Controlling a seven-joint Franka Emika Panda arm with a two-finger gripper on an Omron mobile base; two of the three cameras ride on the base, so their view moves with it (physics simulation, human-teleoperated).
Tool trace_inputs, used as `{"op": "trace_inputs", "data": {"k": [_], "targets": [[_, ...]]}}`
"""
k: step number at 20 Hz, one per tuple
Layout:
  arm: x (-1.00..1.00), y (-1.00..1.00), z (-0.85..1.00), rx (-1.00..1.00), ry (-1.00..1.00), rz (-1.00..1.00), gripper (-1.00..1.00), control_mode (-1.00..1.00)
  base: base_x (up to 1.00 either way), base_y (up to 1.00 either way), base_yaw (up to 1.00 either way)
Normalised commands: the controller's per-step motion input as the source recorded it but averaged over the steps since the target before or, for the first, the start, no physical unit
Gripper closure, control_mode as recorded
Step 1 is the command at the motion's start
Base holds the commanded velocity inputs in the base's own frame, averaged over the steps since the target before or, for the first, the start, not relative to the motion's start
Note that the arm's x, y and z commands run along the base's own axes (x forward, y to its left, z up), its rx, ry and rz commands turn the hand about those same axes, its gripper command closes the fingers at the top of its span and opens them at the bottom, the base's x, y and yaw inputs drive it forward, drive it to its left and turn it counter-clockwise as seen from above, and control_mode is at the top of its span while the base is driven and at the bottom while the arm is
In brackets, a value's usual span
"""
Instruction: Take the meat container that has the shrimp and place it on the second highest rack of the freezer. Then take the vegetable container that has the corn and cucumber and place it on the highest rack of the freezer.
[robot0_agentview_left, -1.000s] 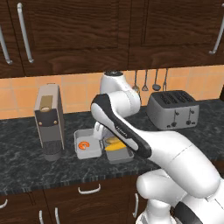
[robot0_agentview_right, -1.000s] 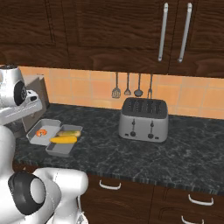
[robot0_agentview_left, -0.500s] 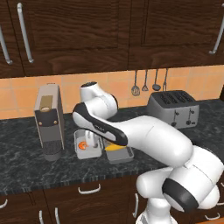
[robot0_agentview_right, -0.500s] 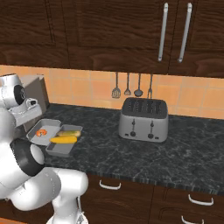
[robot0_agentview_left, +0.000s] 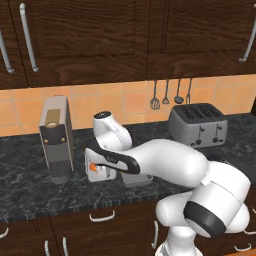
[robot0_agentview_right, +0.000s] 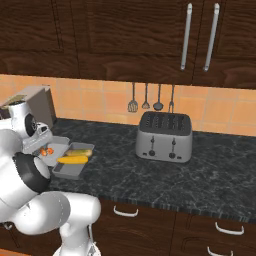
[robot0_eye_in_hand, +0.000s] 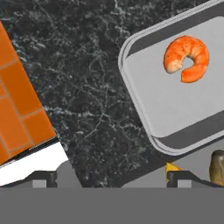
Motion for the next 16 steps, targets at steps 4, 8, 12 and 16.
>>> {"op": "trace_inputs", "data": {"k": [4, 8, 12, 16], "targets": [[0.16, 0.04, -0.35, 0.00, 0.00, 0.01, -1.00, -1.00, 0.00, 0.00, 0.00], [0.16, 0.00, -0.34, 0.00, 0.00, 0.01, -1.00, -1.00, 0.00, 0.00, 0.00], [0.22, 0.03, -0.36, 0.00, 0.00, 0.00, -1.00, -1.00, 0.00, 0.00, 0.00], [0.18, 0.13, -0.06, 0.00, 0.00, 0.00, -1.00, -1.00, 0.00, 0.00, 0.00]]}}
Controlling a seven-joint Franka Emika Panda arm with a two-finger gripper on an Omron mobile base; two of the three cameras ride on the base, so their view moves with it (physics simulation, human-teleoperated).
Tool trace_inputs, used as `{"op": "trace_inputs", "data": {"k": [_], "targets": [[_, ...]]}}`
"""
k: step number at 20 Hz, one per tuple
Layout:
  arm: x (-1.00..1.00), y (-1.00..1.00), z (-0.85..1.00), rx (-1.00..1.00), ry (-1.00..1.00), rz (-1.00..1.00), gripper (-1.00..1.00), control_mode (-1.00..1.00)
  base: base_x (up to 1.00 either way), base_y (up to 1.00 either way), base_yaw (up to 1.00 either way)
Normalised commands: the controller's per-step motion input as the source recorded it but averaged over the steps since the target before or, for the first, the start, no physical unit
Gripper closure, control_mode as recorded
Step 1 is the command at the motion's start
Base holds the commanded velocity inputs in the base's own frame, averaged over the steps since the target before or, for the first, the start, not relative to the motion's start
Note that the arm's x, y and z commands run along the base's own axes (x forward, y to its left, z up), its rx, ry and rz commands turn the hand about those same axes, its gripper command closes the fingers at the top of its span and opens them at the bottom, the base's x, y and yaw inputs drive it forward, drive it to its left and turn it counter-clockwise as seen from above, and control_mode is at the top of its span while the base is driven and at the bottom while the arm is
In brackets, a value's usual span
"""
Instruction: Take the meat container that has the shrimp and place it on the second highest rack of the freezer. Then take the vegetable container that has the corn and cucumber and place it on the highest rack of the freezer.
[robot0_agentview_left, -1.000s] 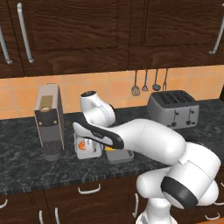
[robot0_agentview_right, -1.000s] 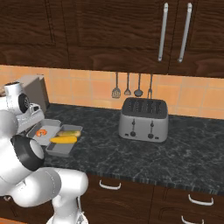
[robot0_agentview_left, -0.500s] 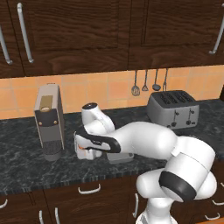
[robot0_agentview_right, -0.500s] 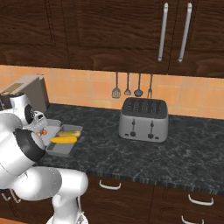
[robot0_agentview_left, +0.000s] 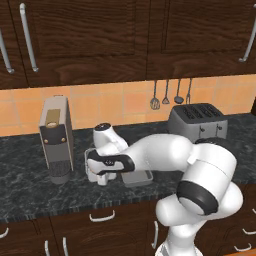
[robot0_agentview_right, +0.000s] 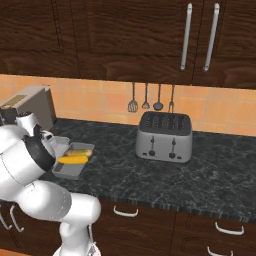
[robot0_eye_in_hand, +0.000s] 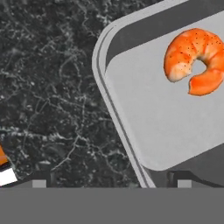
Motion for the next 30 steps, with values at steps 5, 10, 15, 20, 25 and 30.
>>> {"op": "trace_inputs", "data": {"k": [5, 10, 15, 20, 25, 30], "targets": [[0.17, 0.05, -0.05, 0.00, 0.00, 0.00, -1.00, -1.00, 0.00, 0.00, 0.00], [0.00, 0.00, -0.25, 0.00, -0.01, 0.00, -1.00, -1.00, 0.00, 0.00, 0.00], [0.00, 0.00, -0.26, 0.00, -0.01, 0.00, -1.00, -1.00, 0.00, 0.00, 0.00], [0.10, 0.00, 0.00, 0.00, 0.00, 0.00, -1.00, -1.00, 0.00, 0.00, 0.00], [0.01, 0.00, -0.21, 0.00, -0.04, 0.00, -1.00, -1.00, 0.00, 0.00, 0.00], [0.00, 0.00, -0.16, 0.00, -0.05, 0.00, -1.00, -1.00, 0.00, 0.00, 0.00]]}}
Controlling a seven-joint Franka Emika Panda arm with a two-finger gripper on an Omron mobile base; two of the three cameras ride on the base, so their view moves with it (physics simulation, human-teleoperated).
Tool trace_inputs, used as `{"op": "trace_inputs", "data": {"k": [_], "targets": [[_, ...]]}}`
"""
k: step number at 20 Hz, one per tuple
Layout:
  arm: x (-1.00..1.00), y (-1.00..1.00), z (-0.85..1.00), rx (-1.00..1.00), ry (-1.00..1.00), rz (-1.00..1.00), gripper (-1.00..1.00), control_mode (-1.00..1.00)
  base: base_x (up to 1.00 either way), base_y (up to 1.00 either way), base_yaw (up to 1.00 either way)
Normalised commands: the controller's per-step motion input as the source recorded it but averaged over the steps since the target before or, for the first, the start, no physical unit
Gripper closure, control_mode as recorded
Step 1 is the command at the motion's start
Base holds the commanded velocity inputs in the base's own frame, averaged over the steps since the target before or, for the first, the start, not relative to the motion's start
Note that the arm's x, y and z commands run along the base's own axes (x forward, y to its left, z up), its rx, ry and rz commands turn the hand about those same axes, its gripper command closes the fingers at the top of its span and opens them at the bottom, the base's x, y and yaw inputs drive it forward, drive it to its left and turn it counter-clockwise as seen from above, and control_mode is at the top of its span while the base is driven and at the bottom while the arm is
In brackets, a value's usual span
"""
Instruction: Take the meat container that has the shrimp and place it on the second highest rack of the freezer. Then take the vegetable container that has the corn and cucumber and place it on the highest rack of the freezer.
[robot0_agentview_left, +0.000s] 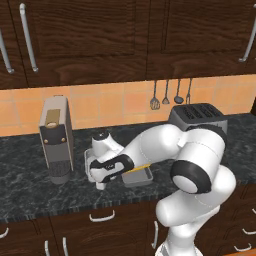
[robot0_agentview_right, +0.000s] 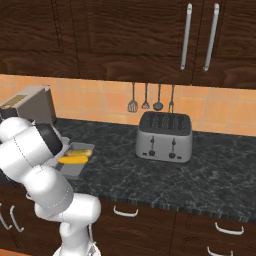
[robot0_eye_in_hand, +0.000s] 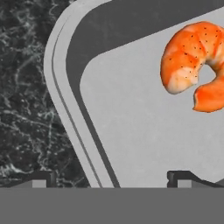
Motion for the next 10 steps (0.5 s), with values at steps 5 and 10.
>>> {"op": "trace_inputs", "data": {"k": [5, 10], "targets": [[0.00, 0.00, 0.00, 0.00, 0.00, 0.00, -1.00, -1.00, 0.00, 0.00, 0.00], [0.00, 0.00, 0.00, 0.00, 0.00, 0.00, 1.00, -1.00, 0.00, 0.00, 0.00]]}}
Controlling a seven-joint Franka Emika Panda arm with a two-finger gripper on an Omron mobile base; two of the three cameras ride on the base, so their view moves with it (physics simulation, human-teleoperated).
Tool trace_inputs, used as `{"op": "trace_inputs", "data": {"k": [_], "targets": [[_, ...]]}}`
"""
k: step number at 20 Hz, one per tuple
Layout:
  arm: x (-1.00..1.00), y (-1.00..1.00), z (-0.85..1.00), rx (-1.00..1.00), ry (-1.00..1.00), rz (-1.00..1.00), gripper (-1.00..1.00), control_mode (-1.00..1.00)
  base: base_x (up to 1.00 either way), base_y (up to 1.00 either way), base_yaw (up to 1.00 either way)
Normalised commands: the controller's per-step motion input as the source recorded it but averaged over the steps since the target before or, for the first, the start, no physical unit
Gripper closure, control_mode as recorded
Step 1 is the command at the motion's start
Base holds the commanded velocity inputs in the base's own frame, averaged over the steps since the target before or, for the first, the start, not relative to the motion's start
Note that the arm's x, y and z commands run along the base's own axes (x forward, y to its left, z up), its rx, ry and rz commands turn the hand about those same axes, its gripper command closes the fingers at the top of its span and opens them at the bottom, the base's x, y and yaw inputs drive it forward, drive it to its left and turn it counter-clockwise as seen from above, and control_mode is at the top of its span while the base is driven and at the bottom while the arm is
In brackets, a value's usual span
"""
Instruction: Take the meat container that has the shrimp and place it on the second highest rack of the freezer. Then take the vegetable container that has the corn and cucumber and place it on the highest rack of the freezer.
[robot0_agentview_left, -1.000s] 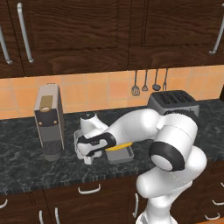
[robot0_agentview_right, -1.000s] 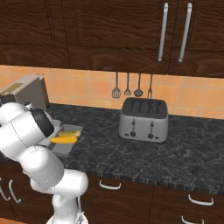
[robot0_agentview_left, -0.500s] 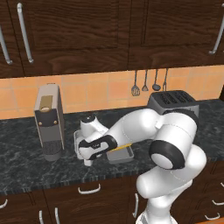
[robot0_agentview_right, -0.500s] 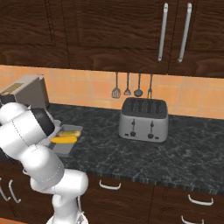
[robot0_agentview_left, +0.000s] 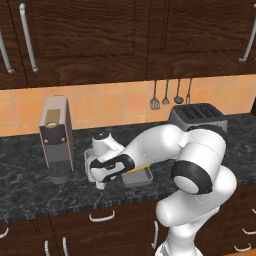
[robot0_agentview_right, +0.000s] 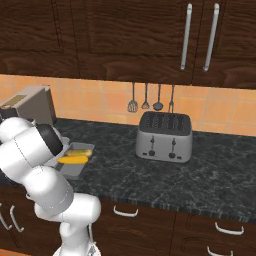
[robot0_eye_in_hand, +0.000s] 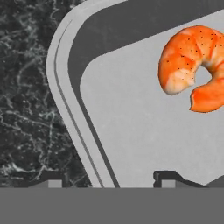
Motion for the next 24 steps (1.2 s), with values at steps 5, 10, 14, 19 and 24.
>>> {"op": "trace_inputs", "data": {"k": [5, 10, 14, 19, 24], "targets": [[0.00, 0.00, 0.00, 0.00, 0.00, 0.00, 1.00, -1.00, 0.00, 0.00, 0.00], [0.00, 0.00, 0.00, 0.00, 0.00, 0.00, 1.00, -1.00, 0.00, 0.00, 0.00], [0.00, -0.04, 0.48, 0.00, 0.02, 0.00, 1.00, -1.00, 0.00, 0.00, 0.00], [0.00, -0.04, 0.76, 0.00, 0.02, 0.00, 1.00, -1.00, 0.00, 0.00, 0.00], [-0.09, -0.47, 0.66, 0.00, 0.04, 0.00, 1.00, -1.00, 0.00, 0.00, 0.00]]}}
